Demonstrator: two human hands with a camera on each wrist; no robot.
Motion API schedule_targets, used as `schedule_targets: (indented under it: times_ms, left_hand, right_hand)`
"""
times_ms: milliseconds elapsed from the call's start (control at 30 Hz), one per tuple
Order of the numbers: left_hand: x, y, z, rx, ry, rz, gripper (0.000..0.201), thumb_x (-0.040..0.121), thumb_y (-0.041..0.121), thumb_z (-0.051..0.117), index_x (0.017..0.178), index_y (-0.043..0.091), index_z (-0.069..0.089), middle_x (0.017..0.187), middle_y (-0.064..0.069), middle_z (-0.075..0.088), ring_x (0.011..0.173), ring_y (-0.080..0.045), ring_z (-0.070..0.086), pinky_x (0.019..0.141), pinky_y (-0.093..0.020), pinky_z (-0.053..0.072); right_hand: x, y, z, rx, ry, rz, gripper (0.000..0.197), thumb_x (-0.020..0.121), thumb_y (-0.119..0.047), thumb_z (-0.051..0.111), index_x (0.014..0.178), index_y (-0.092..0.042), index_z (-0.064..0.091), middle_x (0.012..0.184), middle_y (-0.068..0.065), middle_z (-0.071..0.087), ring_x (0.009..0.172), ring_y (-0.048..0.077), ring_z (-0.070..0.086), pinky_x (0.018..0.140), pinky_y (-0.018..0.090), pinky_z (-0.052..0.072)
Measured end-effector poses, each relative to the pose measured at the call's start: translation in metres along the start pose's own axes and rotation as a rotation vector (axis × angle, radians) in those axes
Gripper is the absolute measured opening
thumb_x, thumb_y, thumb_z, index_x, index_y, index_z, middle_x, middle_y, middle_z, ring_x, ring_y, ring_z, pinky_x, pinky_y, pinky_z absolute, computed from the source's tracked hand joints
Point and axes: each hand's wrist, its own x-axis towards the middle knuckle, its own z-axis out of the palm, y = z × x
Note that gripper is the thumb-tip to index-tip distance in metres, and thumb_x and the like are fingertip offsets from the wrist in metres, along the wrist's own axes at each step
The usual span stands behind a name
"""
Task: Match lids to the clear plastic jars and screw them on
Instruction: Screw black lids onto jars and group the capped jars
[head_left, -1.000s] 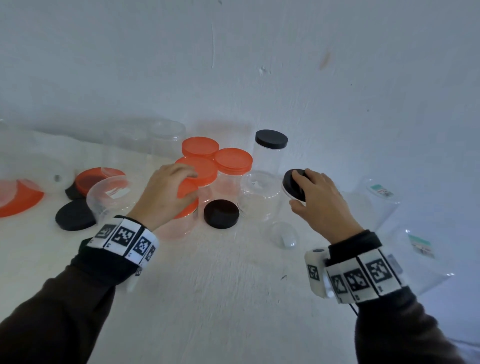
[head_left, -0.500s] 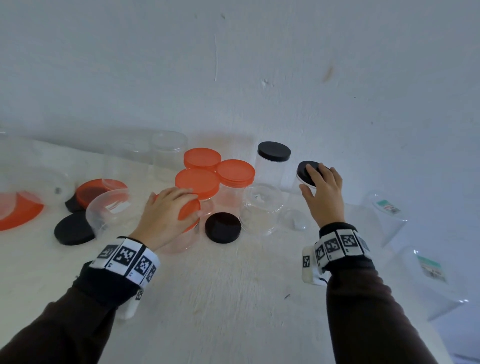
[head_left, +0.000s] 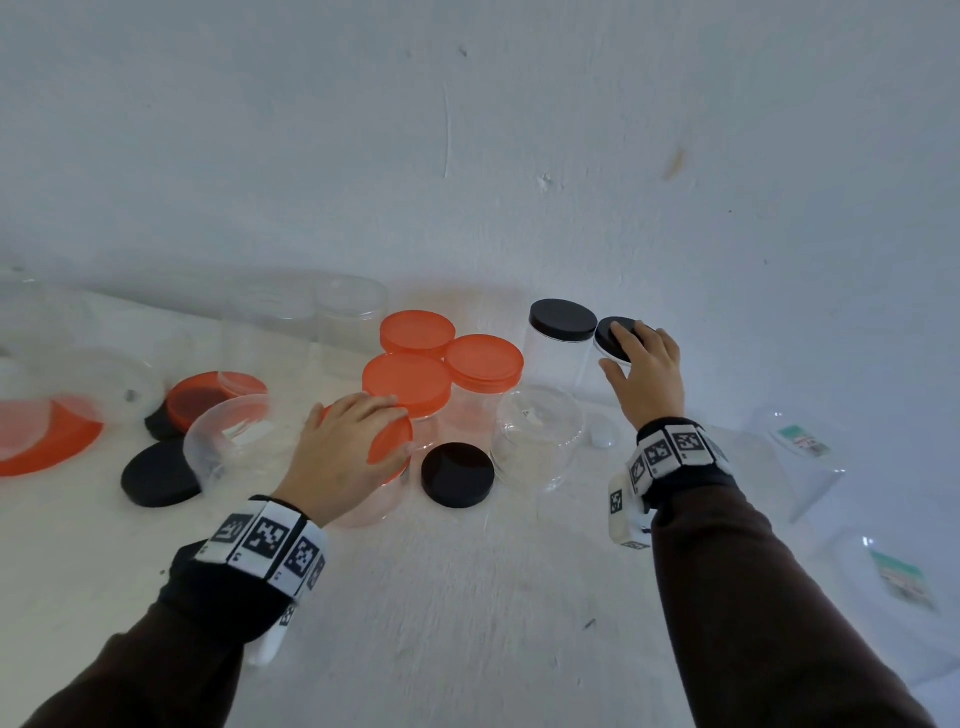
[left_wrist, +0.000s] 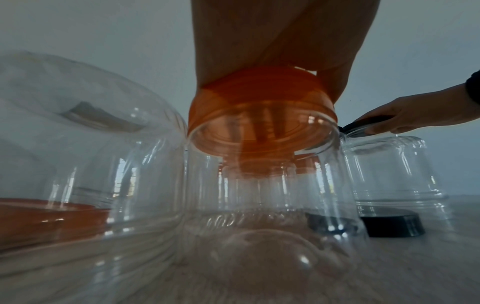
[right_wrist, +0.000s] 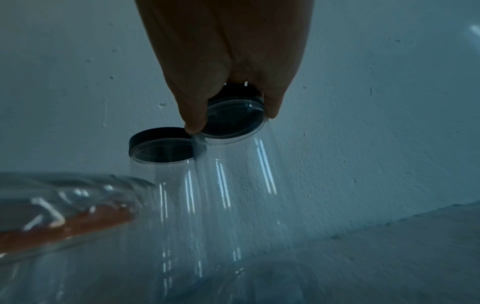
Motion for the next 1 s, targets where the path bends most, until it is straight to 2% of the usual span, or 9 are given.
schedule_targets:
  times_ms: [267, 367, 433, 500, 600, 667, 800, 900, 1000]
  left_hand:
    - [0.001, -0.002, 0.002, 0.020, -0.011, -0.008, 0.084, 0.069, 0.070, 0.009, 0.131, 0.029, 0.047, 0.141, 0.013, 0.040, 0.133, -0.012, 0.029, 0.111, -0.051, 0.018]
    - [0.001, -0.002, 0.002, 0.023, -0.004, -0.003, 0.084, 0.069, 0.070, 0.009, 0.131, 0.029, 0.048, 0.141, 0.013, 0.041, 0.133, -0.012, 0.030, 0.111, -0.050, 0.019]
    - [0.001, -0.002, 0.002, 0.025, 0.001, -0.001, 0.084, 0.068, 0.070, 0.009, 0.130, 0.029, 0.048, 0.141, 0.013, 0.041, 0.133, -0.012, 0.030, 0.110, -0.049, 0.018]
    - [0.001, -0.002, 0.001, 0.019, 0.001, -0.001, 0.085, 0.068, 0.070, 0.009, 0.130, 0.028, 0.048, 0.141, 0.012, 0.041, 0.133, -0.012, 0.030, 0.110, -0.050, 0.018]
    - [0.000, -0.002, 0.001, 0.005, 0.012, 0.005, 0.083, 0.069, 0.069, 0.011, 0.129, 0.027, 0.050, 0.139, 0.011, 0.043, 0.132, -0.013, 0.032, 0.110, -0.051, 0.019]
    - [0.000, -0.002, 0.001, 0.004, 0.019, 0.010, 0.082, 0.069, 0.069, 0.013, 0.129, 0.027, 0.051, 0.139, 0.010, 0.044, 0.132, -0.014, 0.033, 0.109, -0.051, 0.019]
    - [0.000, -0.004, 0.001, 0.016, 0.016, 0.005, 0.084, 0.068, 0.070, 0.013, 0.130, 0.027, 0.050, 0.140, 0.010, 0.043, 0.133, -0.015, 0.032, 0.109, -0.051, 0.019]
    - [0.001, -0.005, 0.000, 0.020, 0.021, 0.011, 0.086, 0.067, 0.070, 0.013, 0.131, 0.026, 0.050, 0.142, 0.008, 0.042, 0.134, -0.016, 0.032, 0.109, -0.053, 0.018]
    - [0.000, -0.006, 0.000, -0.018, 0.025, 0.017, 0.086, 0.067, 0.071, 0.015, 0.130, 0.023, 0.051, 0.142, 0.007, 0.043, 0.134, -0.018, 0.032, 0.109, -0.053, 0.015]
  right_hand:
    - [0.007, -0.003, -0.003, -0.027, -0.018, 0.019, 0.047, 0.088, -0.021, 0.061, 0.132, -0.014, 0.048, 0.137, 0.010, 0.044, 0.130, 0.030, 0.029, 0.094, 0.043, 0.040]
    - [0.011, -0.007, -0.008, -0.033, -0.063, 0.053, 0.048, 0.086, -0.023, 0.062, 0.131, -0.015, 0.048, 0.135, 0.009, 0.044, 0.128, 0.030, 0.030, 0.096, 0.045, 0.040]
    - [0.014, -0.009, -0.013, -0.051, -0.120, 0.086, 0.050, 0.085, -0.029, 0.064, 0.131, -0.018, 0.047, 0.135, 0.007, 0.042, 0.127, 0.030, 0.031, 0.101, 0.049, 0.034]
    - [0.015, -0.012, -0.018, -0.034, -0.155, 0.118, 0.054, 0.083, -0.036, 0.065, 0.132, -0.021, 0.046, 0.139, 0.006, 0.039, 0.129, 0.030, 0.030, 0.108, 0.053, 0.022]
    - [0.010, -0.023, -0.026, 0.062, -0.102, 0.120, 0.060, 0.084, -0.036, 0.064, 0.137, -0.023, 0.041, 0.148, 0.006, 0.030, 0.138, 0.028, 0.021, 0.110, 0.057, 0.009]
    - [0.002, -0.035, -0.036, 0.091, -0.045, 0.090, 0.056, 0.085, -0.033, 0.063, 0.136, -0.021, 0.042, 0.147, 0.006, 0.033, 0.136, 0.028, 0.025, 0.111, 0.057, 0.013]
    - [-0.038, -0.068, -0.061, 0.158, 0.017, -0.053, 0.040, 0.087, -0.027, 0.061, 0.124, -0.014, 0.054, 0.126, 0.006, 0.053, 0.116, 0.027, 0.049, 0.098, 0.044, 0.039]
    - [-0.089, -0.087, -0.081, 0.176, -0.094, -0.177, 0.031, 0.089, -0.032, 0.059, 0.116, -0.018, 0.059, 0.119, -0.005, 0.058, 0.108, 0.014, 0.053, 0.087, 0.030, 0.043]
    - [-0.130, -0.086, -0.095, 0.245, -0.253, -0.304, 0.023, 0.086, -0.035, 0.060, 0.104, -0.021, 0.064, 0.111, -0.008, 0.060, 0.103, 0.012, 0.057, 0.087, 0.036, 0.048]
